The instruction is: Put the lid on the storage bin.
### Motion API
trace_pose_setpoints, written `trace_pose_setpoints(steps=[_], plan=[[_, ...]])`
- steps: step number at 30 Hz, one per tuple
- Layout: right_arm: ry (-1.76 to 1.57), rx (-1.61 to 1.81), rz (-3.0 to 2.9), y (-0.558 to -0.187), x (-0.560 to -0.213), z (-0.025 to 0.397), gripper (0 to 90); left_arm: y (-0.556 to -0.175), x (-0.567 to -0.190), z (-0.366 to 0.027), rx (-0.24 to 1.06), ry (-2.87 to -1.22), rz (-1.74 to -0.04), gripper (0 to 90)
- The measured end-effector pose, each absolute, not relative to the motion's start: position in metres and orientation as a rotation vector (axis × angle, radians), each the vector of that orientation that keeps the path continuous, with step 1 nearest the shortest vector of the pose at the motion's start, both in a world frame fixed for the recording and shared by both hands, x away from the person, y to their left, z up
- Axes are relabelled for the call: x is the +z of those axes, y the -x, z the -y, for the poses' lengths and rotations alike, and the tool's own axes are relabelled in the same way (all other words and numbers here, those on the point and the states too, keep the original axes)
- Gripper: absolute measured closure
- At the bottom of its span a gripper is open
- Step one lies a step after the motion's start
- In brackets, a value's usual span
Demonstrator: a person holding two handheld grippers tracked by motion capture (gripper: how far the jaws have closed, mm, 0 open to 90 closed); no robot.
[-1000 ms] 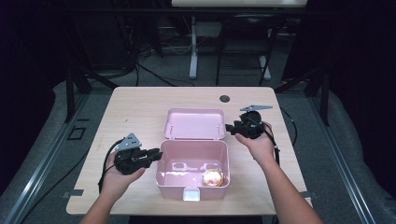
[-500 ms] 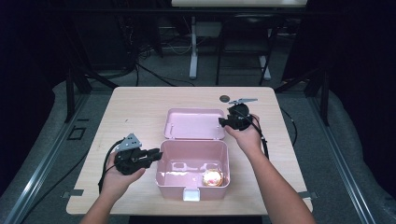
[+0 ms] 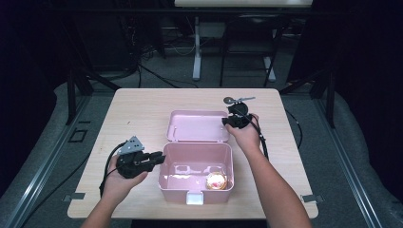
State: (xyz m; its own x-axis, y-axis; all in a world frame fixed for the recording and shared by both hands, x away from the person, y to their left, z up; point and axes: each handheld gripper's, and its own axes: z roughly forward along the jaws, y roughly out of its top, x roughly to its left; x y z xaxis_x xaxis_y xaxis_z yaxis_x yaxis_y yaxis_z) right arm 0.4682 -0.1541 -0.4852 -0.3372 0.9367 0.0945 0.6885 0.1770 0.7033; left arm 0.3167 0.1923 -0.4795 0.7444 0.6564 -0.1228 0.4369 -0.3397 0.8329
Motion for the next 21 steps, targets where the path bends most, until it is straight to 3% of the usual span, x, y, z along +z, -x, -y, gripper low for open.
trace_pose_setpoints(steps=[2, 21], plan=[[-1.555, 0.947, -2.087, -0.4711, -0.4866, 0.1539, 73.1, -0.3164, -0.4797, -0.1928, 0.286, -1.987, -0.829, 75.5], [-1.668, 0.914, -2.047, -0.4770, -0.4900, 0.1484, 77.9, -0.3170, -0.4792, -0.1935, 0.280, -1.997, -0.821, 75.4]])
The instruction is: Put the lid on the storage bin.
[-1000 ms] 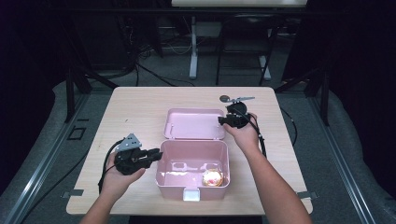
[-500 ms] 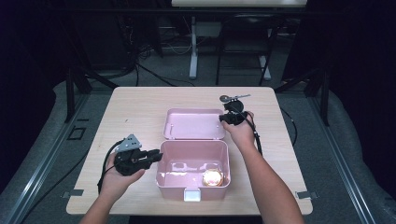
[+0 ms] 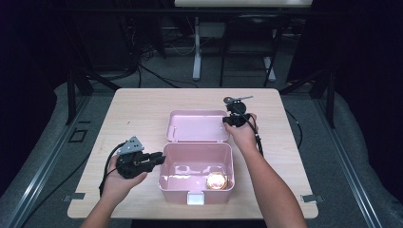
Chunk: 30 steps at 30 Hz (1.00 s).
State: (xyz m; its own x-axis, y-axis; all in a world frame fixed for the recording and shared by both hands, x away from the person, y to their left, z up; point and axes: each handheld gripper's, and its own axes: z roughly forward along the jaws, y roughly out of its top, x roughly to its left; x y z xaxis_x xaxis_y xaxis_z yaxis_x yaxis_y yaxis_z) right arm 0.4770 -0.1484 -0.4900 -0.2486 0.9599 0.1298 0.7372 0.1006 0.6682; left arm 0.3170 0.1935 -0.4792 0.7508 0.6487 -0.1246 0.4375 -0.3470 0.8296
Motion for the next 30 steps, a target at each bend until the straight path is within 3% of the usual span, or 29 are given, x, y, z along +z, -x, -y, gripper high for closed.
trace_pose_setpoints(steps=[30], plan=[[-1.643, 0.963, -2.005, -0.467, -0.470, 0.149, 81.2, -0.317, -0.480, -0.193, 0.273, -1.987, -0.829, 75.2]])
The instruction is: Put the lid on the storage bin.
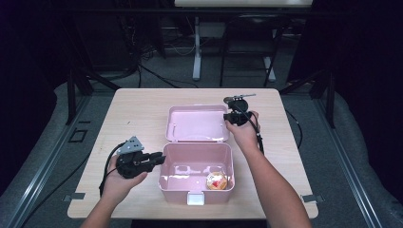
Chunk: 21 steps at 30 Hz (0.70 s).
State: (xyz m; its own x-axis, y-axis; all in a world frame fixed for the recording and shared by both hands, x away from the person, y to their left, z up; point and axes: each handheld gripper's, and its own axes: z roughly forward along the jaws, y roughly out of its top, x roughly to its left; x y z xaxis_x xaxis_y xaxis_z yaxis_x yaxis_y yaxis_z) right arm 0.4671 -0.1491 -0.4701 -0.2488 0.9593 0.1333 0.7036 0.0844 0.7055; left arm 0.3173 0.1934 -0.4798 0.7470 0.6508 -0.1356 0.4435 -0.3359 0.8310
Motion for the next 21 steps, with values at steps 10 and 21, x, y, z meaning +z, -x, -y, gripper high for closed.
trace_pose_setpoints(steps=[10, 21], plan=[[-1.598, 0.987, -1.982, -0.461, -0.462, 0.150, 82.0, -0.317, -0.480, -0.193, 0.270, -1.985, -0.832, 75.2], [-1.560, 1.049, -1.950, -0.448, -0.447, 0.154, 83.5, -0.317, -0.480, -0.193, 0.271, -1.988, -0.833, 75.2]])
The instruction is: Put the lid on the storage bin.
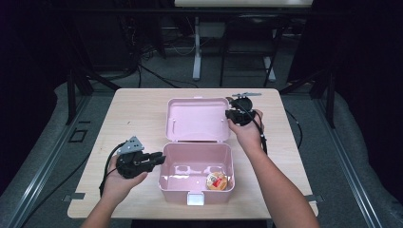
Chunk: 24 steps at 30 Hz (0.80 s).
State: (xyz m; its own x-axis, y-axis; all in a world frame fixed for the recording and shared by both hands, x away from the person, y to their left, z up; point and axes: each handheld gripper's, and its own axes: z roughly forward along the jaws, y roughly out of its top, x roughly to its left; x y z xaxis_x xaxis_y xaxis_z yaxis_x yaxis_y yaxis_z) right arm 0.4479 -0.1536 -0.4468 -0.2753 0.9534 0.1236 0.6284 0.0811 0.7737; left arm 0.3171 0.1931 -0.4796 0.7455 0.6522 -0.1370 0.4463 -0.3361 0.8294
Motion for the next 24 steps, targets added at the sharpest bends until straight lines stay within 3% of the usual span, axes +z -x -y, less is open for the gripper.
trace_pose_setpoints(steps=[24], plan=[[-1.459, 1.112, -1.892, -0.423, -0.429, 0.155, 85.3, -0.317, -0.480, -0.193, 0.275, -1.990, -0.840, 75.0]])
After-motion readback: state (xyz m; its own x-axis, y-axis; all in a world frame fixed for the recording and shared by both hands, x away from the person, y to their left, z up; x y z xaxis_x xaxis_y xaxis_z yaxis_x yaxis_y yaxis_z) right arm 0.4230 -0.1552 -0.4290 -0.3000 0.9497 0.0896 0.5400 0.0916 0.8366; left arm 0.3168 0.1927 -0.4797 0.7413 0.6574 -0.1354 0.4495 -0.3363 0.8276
